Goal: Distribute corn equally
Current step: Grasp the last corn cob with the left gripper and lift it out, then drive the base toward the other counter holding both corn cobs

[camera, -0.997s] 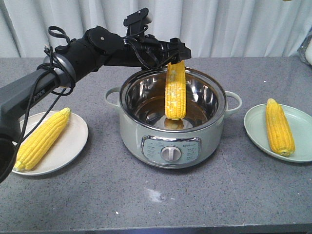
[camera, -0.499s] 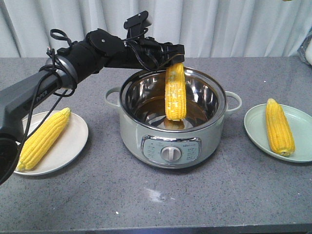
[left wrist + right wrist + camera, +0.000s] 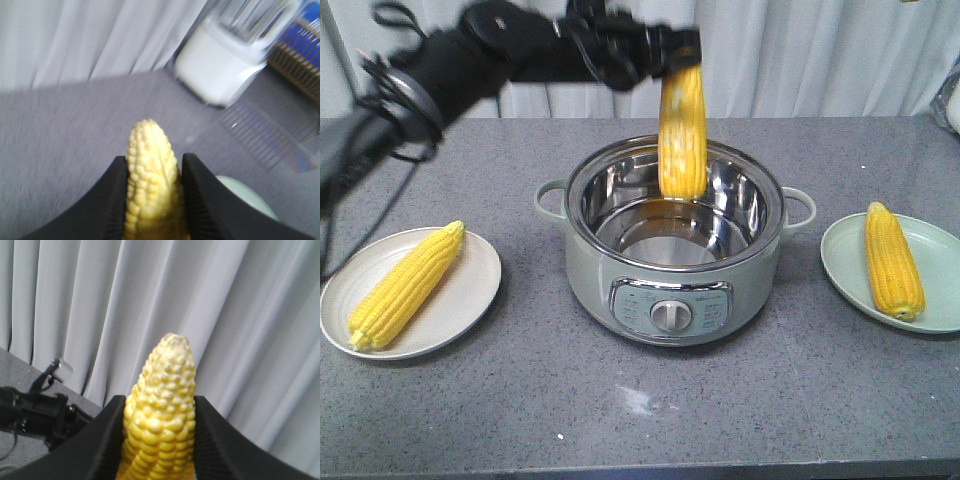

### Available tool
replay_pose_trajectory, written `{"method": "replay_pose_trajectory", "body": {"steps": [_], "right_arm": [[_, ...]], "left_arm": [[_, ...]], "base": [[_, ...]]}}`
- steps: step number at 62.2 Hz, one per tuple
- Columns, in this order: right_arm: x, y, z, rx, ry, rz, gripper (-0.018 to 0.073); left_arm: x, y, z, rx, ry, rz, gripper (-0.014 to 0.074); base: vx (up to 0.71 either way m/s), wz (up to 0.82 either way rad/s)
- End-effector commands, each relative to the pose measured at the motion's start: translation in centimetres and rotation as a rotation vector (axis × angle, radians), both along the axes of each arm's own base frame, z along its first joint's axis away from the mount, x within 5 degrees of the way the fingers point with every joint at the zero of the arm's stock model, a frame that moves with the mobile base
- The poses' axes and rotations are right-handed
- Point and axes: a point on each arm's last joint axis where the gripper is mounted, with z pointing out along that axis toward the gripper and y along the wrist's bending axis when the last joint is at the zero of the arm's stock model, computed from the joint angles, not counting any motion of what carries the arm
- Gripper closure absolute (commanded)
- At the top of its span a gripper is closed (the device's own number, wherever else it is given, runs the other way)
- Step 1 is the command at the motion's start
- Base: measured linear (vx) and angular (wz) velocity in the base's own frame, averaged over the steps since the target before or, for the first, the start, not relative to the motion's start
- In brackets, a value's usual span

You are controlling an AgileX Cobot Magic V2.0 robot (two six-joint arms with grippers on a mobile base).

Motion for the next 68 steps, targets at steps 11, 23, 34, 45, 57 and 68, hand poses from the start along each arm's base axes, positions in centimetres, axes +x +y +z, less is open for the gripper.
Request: {"method": "replay_pose_trajectory", "body": {"steps": [11,23,34,45,57,68], "right_arm": [[-1.3,-0.2,1.3,0.026,-0.064,-0.002,0.0560],[-1.5,0.0,0.6,0.031,0.015,0.021,0.0560],[-1.6,0.2,0.2,0.027,0.070,0.042,0.0560],[-1.7,0.3,-0.2,0.010,0.105,0.054,0.0560],[-1.8,0.3,-0.4,0.001,0.125,0.061,0.0560],[-1.8,0.3,-0.3,0.001,0.124,0.061,0.0560]], "left_arm": [[-9.3,4.5,13.6,0.103,-0.334,-0.011,0.0605],[-14.2,7.6,16.2,0.278,-0.290,0.011,0.0605],[-16.4,9.3,15.7,0.403,-0.111,0.035,0.0605],[-16.6,9.5,15.5,0.422,-0.079,0.035,0.0605],[-16.6,9.5,15.5,0.422,-0.080,0.035,0.0604],[-16.6,9.5,15.5,0.422,-0.080,0.035,0.0604]], "base": [[0.00,0.00],[0.00,0.00],[0.00,0.00],[0.00,0.00],[0.00,0.00],[0.00,0.00]]}}
